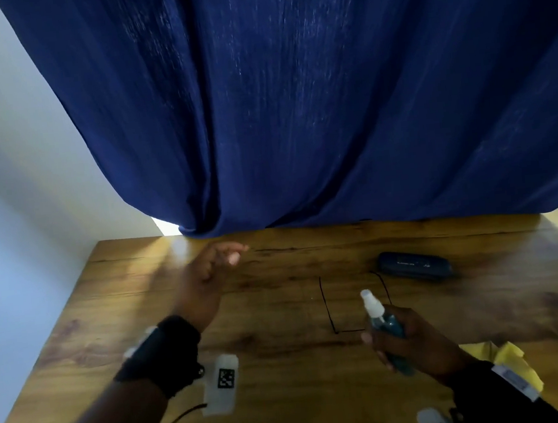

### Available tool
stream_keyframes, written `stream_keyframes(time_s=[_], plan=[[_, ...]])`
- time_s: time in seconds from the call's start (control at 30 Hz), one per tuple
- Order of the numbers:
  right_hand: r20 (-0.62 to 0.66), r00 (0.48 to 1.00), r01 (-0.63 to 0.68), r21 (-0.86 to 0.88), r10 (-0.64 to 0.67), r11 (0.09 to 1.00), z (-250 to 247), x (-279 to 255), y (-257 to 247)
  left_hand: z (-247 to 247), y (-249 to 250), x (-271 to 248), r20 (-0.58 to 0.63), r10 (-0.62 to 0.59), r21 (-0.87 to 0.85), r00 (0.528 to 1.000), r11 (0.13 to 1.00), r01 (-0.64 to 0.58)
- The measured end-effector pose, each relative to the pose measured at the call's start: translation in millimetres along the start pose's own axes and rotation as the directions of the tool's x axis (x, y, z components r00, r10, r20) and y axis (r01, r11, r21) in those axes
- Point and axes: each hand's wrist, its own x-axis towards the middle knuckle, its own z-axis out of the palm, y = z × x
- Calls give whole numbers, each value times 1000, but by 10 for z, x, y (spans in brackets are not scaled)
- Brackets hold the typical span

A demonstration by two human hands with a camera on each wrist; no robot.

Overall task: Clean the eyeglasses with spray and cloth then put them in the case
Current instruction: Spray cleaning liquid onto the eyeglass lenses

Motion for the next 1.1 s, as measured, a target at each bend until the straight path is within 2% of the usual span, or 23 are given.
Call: stream_keyframes(time_s=[0.03, 0.1, 0.17, 0.2, 0.3, 0.4, 0.5, 0.57, 0.63, 0.7, 0.8, 0.9, 0.97, 1.03, 1.1], plan=[[-9, 1000, 15, 7, -15, 1000, -49, -8, -9, 139, -179, -53, 33, -20, 20, 999, 1000, 20], [-21, 999, 36, 16, -35, 999, -122, -31, -45, 433, -524, -181, 132, -19, 222, 991, 975, -11], [-15, 999, 40, 19, -40, 999, -202, -61, -76, 713, -849, -322, 268, -73, 455, 961, 888, -59], [-3, 999, 41, 20, -41, 999, -252, -79, -82, 838, -975, -386, 319, -144, 523, 937, 851, -47], [20, 1000, 22, 9, -22, 1000, -386, -129, -118, 1039, -1297, -527, 436, -316, 672, 842, 737, -71], [12, 1000, -9, -4, 10, 1000, -509, -190, -145, 1057, -1513, -584, 467, -345, 741, 814, 655, -147], [13, 1000, -24, 39, 23, 999, -617, -243, -159, 1056, -1427, -580, 464, -387, 733, 797, 673, -100], [9, 1000, -24, 65, 23, 998, -664, -267, -183, 1084, -1291, -556, 440, -381, 741, 813, 666, -88], [-1, 1000, -9, 75, 9, 997, -695, -285, -208, 1149, -1107, -502, 420, -316, 750, 851, 649, -129], [-17, 1000, 10, 83, -9, 997, -729, -315, -222, 1307, -878, -429, 455, -193, 735, 870, 632, -244], [-41, 999, 8, 115, -3, 993, -773, -388, -247, 1680, -559, -330, 571, -97, 692, 815, 590, -415], [-71, 997, 2, 119, 6, 993, -838, -493, -276, 2108, -388, -319, 651, -162, 676, 742, 568, -469], [-82, 996, -10, 151, 23, 988, -906, -581, -288, 2353, -340, -345, 677, -257, 704, 690, 501, -503], [-81, 996, -3, 199, 19, 980, -982, -671, -304, 2509, -353, -364, 666, -297, 737, 684, 401, -544], [-79, 997, 30, 270, -9, 962, -1048, -755, -329, 2564, -385, -371, 641, -281, 761, 714, 355, -543]])
